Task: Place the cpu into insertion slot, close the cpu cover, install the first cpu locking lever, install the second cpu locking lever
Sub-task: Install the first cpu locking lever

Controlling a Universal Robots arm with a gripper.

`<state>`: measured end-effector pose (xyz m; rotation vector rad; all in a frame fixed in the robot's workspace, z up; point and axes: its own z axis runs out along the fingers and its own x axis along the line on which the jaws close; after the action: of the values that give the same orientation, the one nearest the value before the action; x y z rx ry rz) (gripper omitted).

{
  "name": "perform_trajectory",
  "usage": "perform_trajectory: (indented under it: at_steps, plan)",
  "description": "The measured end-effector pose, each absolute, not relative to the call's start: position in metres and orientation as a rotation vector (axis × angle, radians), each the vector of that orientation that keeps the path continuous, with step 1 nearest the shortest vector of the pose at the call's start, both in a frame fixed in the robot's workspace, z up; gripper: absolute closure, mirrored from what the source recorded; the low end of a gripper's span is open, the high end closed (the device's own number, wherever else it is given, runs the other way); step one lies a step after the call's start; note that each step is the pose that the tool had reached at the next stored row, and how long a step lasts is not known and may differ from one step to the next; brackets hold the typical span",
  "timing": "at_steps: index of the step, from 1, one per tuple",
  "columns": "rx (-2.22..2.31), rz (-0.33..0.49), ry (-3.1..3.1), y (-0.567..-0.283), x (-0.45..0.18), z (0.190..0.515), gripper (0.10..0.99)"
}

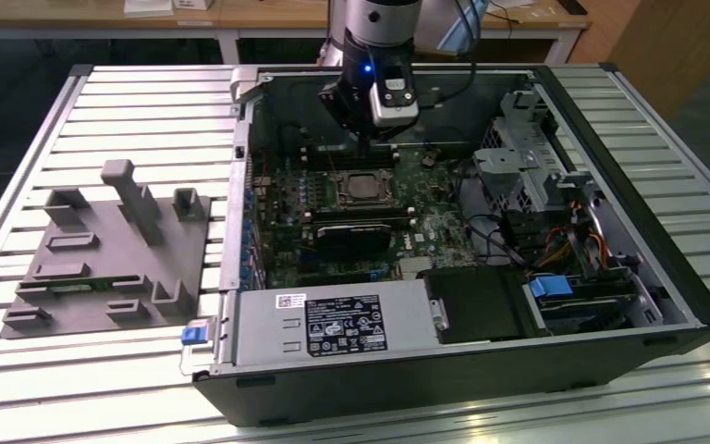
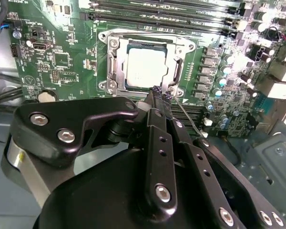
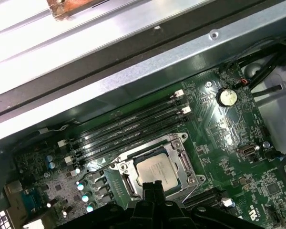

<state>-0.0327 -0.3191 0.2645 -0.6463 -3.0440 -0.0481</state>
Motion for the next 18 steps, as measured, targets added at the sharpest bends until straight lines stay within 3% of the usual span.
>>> perform_trajectory:
  at_steps: [18]
  plan:
    - [-0.463, -0.046, -3.077, -0.3191, -0.0327, 0.2644, 0.98]
